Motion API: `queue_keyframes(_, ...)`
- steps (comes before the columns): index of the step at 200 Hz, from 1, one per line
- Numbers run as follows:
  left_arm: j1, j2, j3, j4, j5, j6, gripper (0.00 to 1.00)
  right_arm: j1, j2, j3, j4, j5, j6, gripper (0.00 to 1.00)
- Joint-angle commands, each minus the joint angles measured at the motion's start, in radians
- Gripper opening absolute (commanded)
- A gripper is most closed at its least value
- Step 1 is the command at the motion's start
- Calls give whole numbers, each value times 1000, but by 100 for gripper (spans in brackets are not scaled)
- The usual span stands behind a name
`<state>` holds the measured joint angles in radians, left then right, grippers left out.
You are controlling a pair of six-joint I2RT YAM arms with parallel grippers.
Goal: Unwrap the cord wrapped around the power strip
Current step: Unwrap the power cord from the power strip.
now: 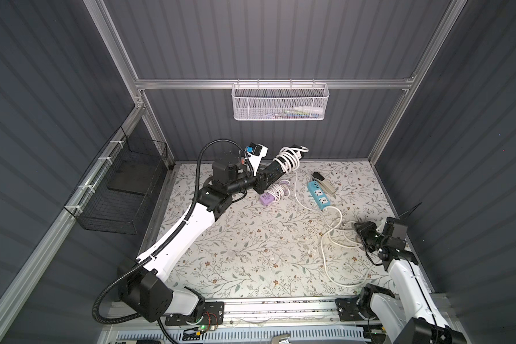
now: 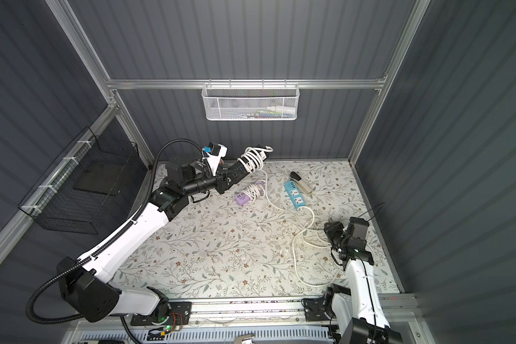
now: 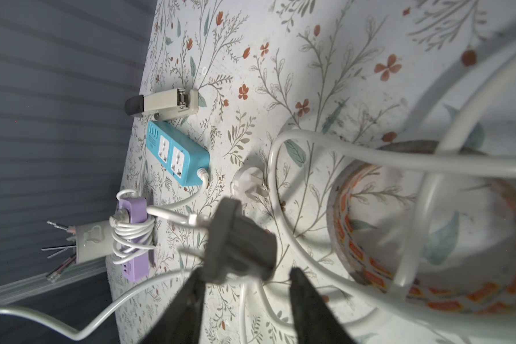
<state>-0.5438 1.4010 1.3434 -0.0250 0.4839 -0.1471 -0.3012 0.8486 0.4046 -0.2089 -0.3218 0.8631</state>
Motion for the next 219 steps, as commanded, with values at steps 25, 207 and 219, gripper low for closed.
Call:
queue_keyframes(25,-8,14,18,102,76,-20,0,15,-47,15,7,44,-27,90)
queue_keyframes(207,-13,21,111,63,179,-57,0,461,788,577,1147,-583,76,99)
queue_keyframes(219,-15,22,114,60,180,-56,0,487,844,600,1210,-599,91,99)
